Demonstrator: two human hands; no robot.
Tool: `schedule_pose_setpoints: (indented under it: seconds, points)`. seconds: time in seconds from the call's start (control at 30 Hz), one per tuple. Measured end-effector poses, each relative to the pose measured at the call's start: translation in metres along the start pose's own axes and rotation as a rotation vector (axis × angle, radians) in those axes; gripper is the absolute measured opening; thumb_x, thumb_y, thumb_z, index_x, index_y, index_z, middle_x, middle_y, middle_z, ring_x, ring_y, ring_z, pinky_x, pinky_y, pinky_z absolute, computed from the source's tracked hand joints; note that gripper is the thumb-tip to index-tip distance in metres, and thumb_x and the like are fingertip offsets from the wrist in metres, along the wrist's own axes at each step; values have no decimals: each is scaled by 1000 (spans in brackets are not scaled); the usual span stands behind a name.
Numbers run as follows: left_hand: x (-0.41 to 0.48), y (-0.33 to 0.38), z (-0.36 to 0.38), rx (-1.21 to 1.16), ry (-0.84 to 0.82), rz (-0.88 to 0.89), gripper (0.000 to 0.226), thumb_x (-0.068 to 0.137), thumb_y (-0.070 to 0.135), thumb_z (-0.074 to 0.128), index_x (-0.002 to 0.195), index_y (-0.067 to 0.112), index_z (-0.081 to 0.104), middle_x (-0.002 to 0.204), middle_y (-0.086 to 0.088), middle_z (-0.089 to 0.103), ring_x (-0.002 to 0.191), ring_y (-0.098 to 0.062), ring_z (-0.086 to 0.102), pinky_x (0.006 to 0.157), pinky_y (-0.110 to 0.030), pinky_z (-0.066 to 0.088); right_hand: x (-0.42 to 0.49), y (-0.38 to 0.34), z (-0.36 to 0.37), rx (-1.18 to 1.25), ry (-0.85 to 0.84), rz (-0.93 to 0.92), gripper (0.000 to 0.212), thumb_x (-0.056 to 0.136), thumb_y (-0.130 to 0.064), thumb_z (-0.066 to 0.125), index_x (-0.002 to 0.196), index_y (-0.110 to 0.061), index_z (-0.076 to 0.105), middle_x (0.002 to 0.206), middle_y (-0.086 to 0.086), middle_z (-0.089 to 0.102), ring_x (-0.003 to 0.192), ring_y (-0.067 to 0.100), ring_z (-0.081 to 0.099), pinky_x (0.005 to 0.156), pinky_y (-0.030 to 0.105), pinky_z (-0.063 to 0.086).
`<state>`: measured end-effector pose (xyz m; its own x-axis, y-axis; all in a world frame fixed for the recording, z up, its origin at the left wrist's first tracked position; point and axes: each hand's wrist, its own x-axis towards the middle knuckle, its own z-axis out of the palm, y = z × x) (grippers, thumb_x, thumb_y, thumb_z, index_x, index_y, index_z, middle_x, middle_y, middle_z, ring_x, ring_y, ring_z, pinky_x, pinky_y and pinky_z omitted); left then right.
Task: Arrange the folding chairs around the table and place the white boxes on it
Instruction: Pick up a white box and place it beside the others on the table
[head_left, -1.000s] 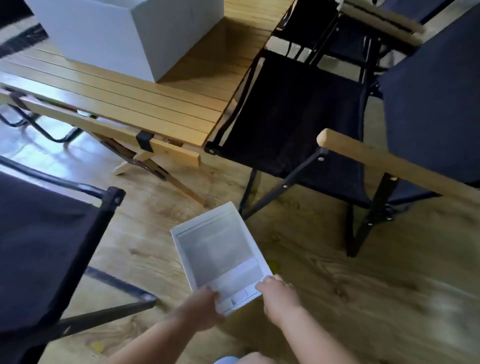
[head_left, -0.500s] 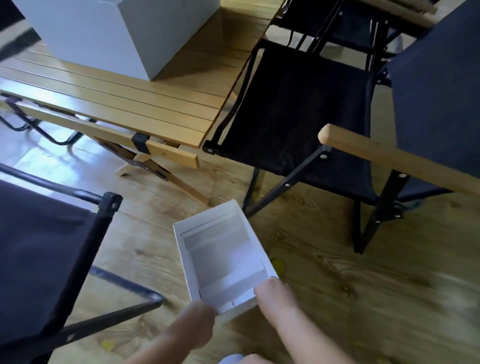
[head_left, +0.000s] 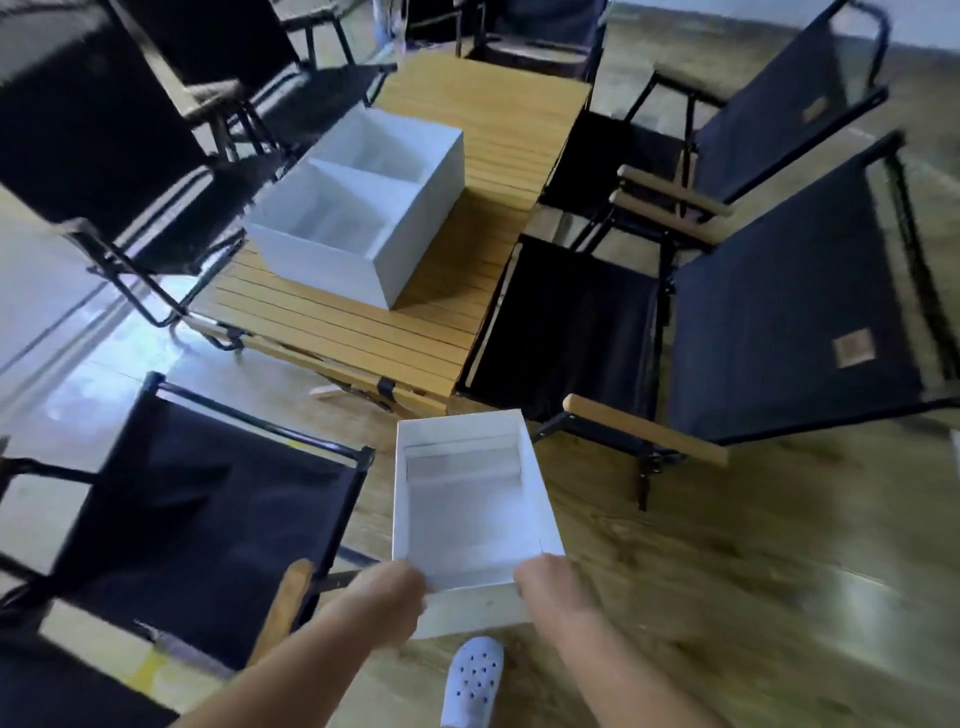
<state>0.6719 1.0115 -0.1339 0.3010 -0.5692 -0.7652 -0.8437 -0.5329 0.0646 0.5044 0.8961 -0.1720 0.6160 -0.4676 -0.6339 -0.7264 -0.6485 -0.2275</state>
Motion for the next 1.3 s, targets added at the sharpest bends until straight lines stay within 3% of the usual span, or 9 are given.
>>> schedule_pose_setpoints:
  seconds: [0.17,0.3,0.47,0.6,0.7,0.77,0.93,1.03,1.3]
  points:
    - [-90,-4,-62,31,81,146,26,95,31,44,113,30,62,114,3,58,109,-27,59,84,-39,48,-89,-23,-88,-18,76,-10,33,81,8,45,102,-6,66,97,16,62,91,32,61,70,31,39]
    - [-143,8,-116,-22,87,266,29,81,36,68,103,17,65,130,-12,57,117,-36,55,91,-37,48,-146,-33,-152,-39,167,13,31,81,9,45,100,-6,66,85,12,49,77,29,48,68,31,38]
    - [-185,36,-172,-8,241,349,26,98,31,45,114,23,63,118,-3,59,104,-21,60,84,-31,47,-195,-26,-210,-84,257,82,20,89,2,48,97,-8,64,101,16,63,92,35,62,71,36,44]
    - [-191,71,-206,38,301,439,26,99,32,47,118,24,63,116,-2,62,104,-17,60,79,-25,43,-223,-3,-247,-74,300,159,17,88,3,49,86,-10,60,85,11,54,78,29,53,68,34,41]
    - [-182,106,-224,66,312,490,29,99,31,47,124,24,61,120,-3,61,110,-20,59,83,-28,43,-236,20,-263,-40,345,228,33,86,5,46,62,-16,36,66,1,31,58,21,33,59,32,34]
    - [-175,128,-236,74,318,502,30,99,31,48,127,24,60,122,-3,61,110,-21,59,87,-30,47,-241,37,-272,-16,368,281,38,83,7,43,61,-18,26,65,0,24,54,18,22,59,33,28]
    - [-162,184,-266,35,292,484,30,98,31,51,125,20,60,114,-4,64,106,-22,62,87,-32,51,-247,84,-290,125,394,427,19,93,-6,45,78,-18,46,80,2,46,76,23,43,70,32,41]
    - [-149,217,-281,-8,286,478,32,96,32,54,123,16,59,107,-1,65,97,-17,64,83,-30,53,-248,115,-301,170,373,477,28,90,-2,42,67,-18,42,72,-1,42,75,21,43,72,29,44]
    - [-131,326,-333,149,358,528,34,101,29,46,129,12,55,123,-9,61,113,-26,59,94,-36,50,-251,227,-361,71,405,398,20,86,0,43,75,-15,50,79,3,48,74,23,49,66,28,41]
